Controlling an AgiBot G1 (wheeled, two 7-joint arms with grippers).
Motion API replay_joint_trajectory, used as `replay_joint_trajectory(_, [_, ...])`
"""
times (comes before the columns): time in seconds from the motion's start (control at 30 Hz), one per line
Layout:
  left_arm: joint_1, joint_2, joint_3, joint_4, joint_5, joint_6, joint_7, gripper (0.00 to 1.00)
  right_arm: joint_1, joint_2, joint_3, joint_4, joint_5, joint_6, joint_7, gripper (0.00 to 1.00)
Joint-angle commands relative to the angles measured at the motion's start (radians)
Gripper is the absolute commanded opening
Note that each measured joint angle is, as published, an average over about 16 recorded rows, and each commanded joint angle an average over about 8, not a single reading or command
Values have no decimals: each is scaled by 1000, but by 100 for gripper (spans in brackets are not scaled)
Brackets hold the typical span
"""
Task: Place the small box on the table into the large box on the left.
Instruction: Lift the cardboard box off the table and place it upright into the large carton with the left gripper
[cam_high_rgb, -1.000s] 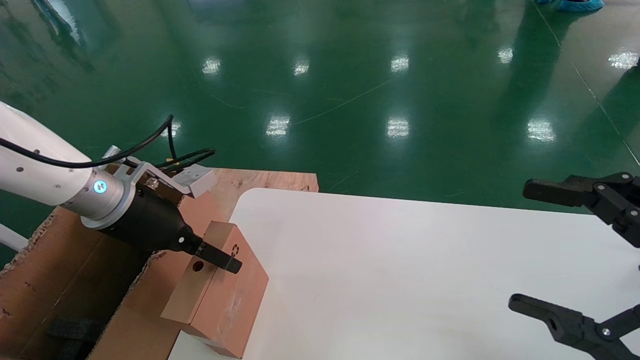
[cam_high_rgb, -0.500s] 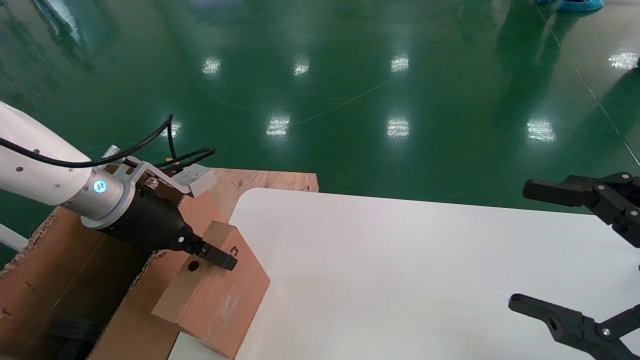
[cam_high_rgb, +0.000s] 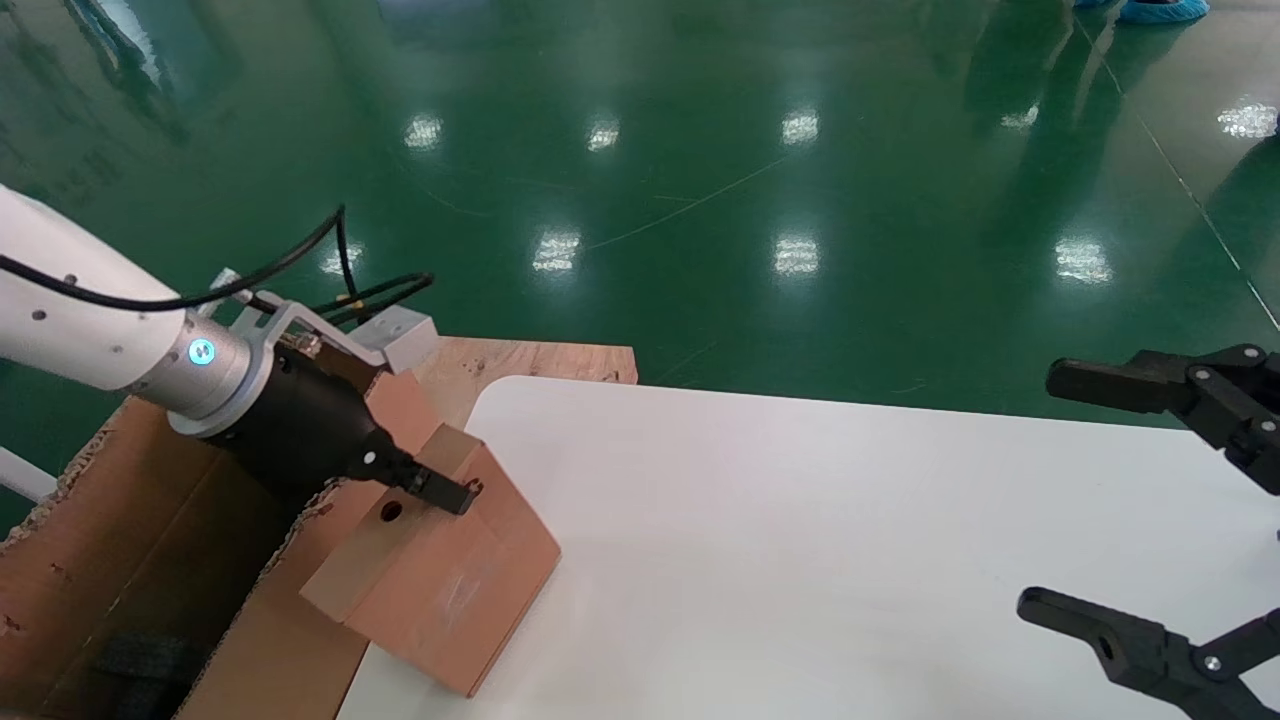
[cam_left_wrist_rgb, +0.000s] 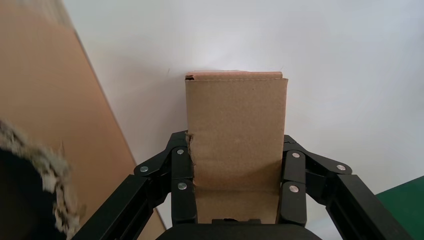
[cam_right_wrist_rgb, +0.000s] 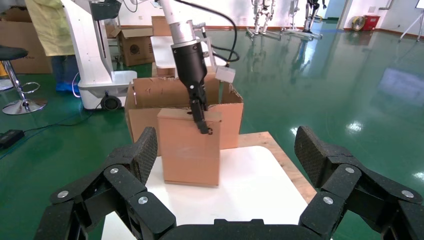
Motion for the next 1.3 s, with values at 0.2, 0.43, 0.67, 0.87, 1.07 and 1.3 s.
replay_joint_trajectory(0.2, [-82, 17, -47, 57, 4, -39, 91, 0, 0, 0, 0, 0, 0, 0, 0, 100])
replay_joint_trajectory(0.43, [-216, 18, -101, 135, 31, -46, 210, 0, 0, 0, 0, 0, 0, 0, 0, 100])
replay_joint_trajectory(0.67, [-346, -16, -122, 145, 109, -2, 274, 0, 0, 0, 0, 0, 0, 0, 0, 100])
replay_joint_trajectory(0.87, [-466, -89, -136, 102, 202, 51, 303, 0, 0, 0, 0, 0, 0, 0, 0, 100])
replay_joint_trajectory(1.07, [-535, -204, -102, 27, 224, 90, 271, 0, 0, 0, -1, 0, 0, 0, 0, 100])
replay_joint_trajectory(1.3, [-531, -327, 23, -41, 132, 92, 170, 0, 0, 0, -1, 0, 0, 0, 0, 100])
